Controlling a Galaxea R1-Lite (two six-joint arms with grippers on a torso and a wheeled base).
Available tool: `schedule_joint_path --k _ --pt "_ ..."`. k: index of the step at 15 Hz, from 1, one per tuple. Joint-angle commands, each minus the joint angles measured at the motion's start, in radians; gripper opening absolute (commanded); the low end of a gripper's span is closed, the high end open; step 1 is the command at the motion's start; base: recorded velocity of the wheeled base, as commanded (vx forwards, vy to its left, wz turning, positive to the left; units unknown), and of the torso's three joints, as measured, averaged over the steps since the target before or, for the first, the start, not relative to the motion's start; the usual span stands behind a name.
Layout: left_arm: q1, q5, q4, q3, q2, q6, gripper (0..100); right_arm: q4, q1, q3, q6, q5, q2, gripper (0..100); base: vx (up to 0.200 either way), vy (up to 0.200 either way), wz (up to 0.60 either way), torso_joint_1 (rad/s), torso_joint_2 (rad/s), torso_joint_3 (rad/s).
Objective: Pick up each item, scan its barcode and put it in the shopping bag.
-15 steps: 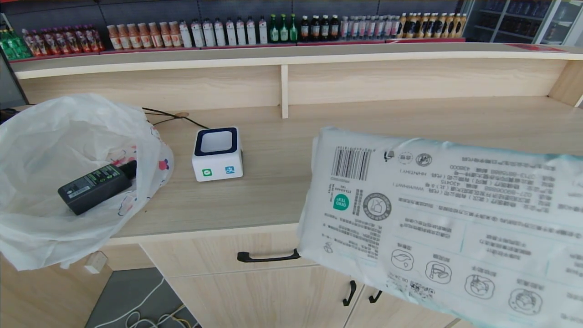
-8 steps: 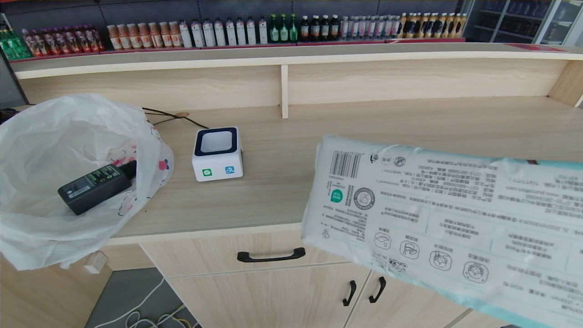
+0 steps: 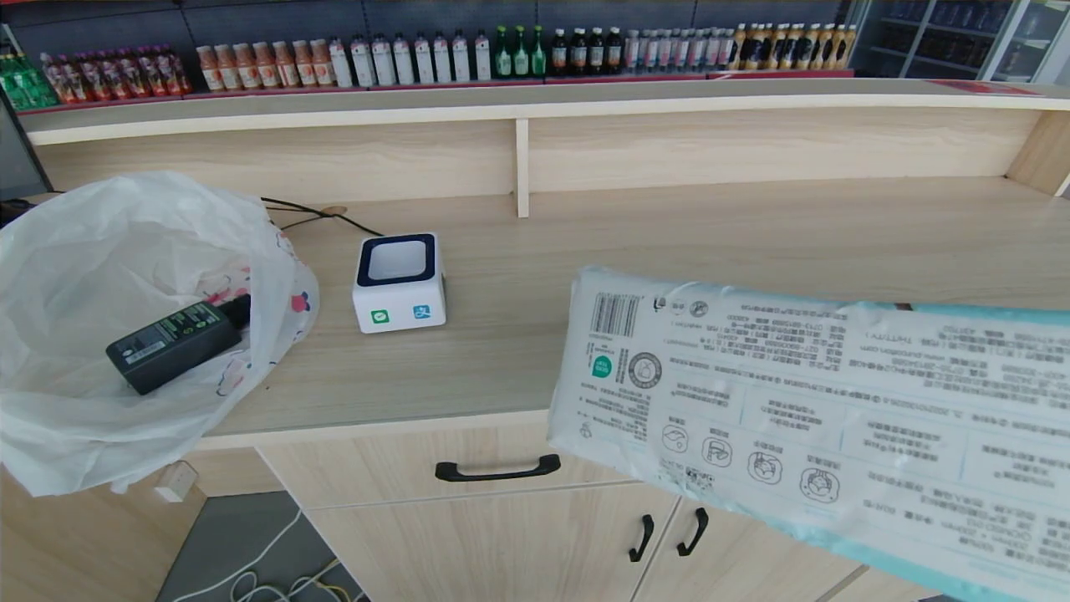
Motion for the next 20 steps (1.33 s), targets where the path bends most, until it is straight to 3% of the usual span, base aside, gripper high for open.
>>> schedule_joint_path --k 1,3,6,7,8,9,11,14,15,17,20 --pt "0.0 0.0 0.0 0.0 0.0 0.0 100 -0.001 0.004 0.006 -0.02 0.002 0.008 0 0.0 0.0 0.0 0.0 0.0 0.0" --pt "0.0 0.0 0.0 0.0 0.0 0.0 100 -0.001 0.007 0.012 -0.087 0.0 0.005 0 0.0 0.0 0.0 0.0 0.0 0.0" --pt "-0.002 0.0 0.0 0.0 0.0 0.0 100 -0.001 0.005 0.035 -0.363 -0.028 -0.001 0 0.0 0.0 0.0 0.0 0.0 0.0" --pt "0.0 0.0 0.0 0.0 0.0 0.0 100 -0.001 0.005 0.069 -0.547 -0.055 -0.003 0 0.0 0.0 0.0 0.0 0.0 0.0" --pt "0.0 0.0 0.0 0.0 0.0 0.0 100 0.001 0.005 0.086 -0.627 -0.068 -0.003 0 0.0 0.0 0.0 0.0 0.0 0.0" --pt "0.0 0.0 0.0 0.0 0.0 0.0 100 0.001 0.001 0.146 -0.894 -0.084 0.005 0 0.0 0.0 0.0 0.0 0.0 0.0" --pt "0.0 0.0 0.0 0.0 0.0 0.0 100 0.004 -0.009 0.21 -1.191 -0.1 0.014 0 0.0 0.0 0.0 0.0 0.0 0.0" --pt "0.0 0.0 0.0 0.0 0.0 0.0 100 0.004 -0.009 0.292 -1.676 -0.296 0.092 0 0.0 0.0 0.0 0.0 0.0 0.0" --pt "0.0 0.0 0.0 0.0 0.0 0.0 100 0.002 -0.01 0.315 -1.784 -0.342 0.094 0 0.0 0.0 0.0 0.0 0.0 0.0" --pt "-0.002 0.0 0.0 0.0 0.0 0.0 100 0.001 -0.009 0.298 -1.827 -0.405 0.043 0 0.0 0.0 0.0 0.0 0.0 0.0" --pt "0.0 0.0 0.0 0.0 0.0 0.0 100 0.001 -0.009 0.232 -2.012 -0.658 0.035 0 0.0 0.0 0.0 0.0 0.0 0.0"
